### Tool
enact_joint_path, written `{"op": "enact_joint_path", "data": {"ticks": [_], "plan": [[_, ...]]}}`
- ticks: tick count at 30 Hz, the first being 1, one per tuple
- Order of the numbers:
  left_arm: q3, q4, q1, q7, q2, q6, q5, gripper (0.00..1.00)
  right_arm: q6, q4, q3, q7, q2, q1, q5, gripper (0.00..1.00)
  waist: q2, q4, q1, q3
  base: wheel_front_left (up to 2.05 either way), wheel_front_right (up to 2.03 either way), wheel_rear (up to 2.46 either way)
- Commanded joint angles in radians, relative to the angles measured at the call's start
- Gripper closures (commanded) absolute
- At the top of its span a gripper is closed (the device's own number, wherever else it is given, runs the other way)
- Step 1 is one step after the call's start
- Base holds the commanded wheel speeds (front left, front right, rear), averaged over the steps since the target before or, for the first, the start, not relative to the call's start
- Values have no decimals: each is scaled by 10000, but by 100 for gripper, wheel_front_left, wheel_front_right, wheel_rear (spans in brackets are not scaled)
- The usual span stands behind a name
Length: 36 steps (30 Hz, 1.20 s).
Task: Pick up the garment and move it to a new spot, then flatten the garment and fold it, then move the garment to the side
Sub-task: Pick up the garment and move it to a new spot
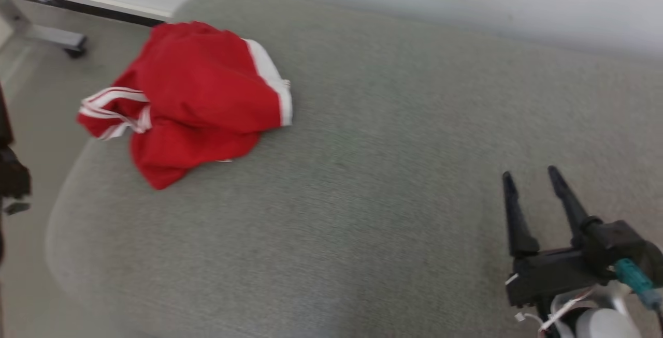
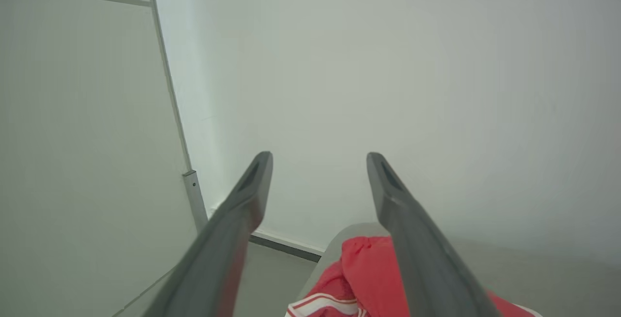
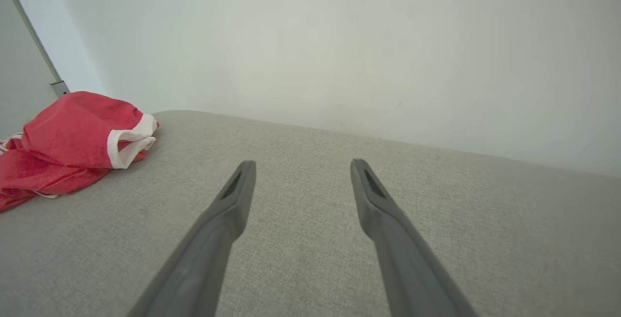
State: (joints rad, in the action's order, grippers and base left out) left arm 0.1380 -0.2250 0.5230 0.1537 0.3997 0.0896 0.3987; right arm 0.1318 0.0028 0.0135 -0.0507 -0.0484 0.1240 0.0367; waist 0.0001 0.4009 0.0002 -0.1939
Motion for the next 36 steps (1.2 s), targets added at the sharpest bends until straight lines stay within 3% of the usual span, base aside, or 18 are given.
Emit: {"op": "enact_joint_path", "data": {"ticks": [1, 13, 23, 31, 32, 33, 36], "plan": [[-28, -328, 526, 13, 198, 49, -11, 0, -21, -195, 234, 35, -29, 88, -143, 0, -1, -1717, -2, -1653, 0, 0, 0], [-721, -3457, 2583, -728, 1439, 395, 995, 0, -21, -1004, 582, 44, -24, 168, -175, 0, -1, -2898, -2, -2543, 0, 0, 0], [-2872, -5299, 2961, -2267, 2225, 402, 2425, 0, -21, -949, 512, -38, -24, 228, -155, 0, -1, -3208, -2, -2608, 0, 0, 0], [-4002, -6080, 2876, -3490, 2371, 404, 3642, 0, -21, -849, 448, -88, -23, 246, -75, 0, -1, -3336, -2, -2461, 0, 0, 0], [-4105, -6131, 2881, -3467, 2452, 404, 3765, 82, -21, -831, 434, -99, -23, 242, -60, 0, -1, -3344, -2, -2442, 0, 0, 0], [-4232, -6120, 2883, -3313, 2516, 405, 3797, 100, -21, -806, 419, -112, -24, 239, -58, 0, -1, -3355, -2, -2420, 0, 0, 0], [-4447, -6252, 2971, -2662, 2732, 403, 3808, 100, -21, -728, 390, -138, -24, 189, -29, 0, -1, -3362, -2, -2272, 0, 0, 0]]}}
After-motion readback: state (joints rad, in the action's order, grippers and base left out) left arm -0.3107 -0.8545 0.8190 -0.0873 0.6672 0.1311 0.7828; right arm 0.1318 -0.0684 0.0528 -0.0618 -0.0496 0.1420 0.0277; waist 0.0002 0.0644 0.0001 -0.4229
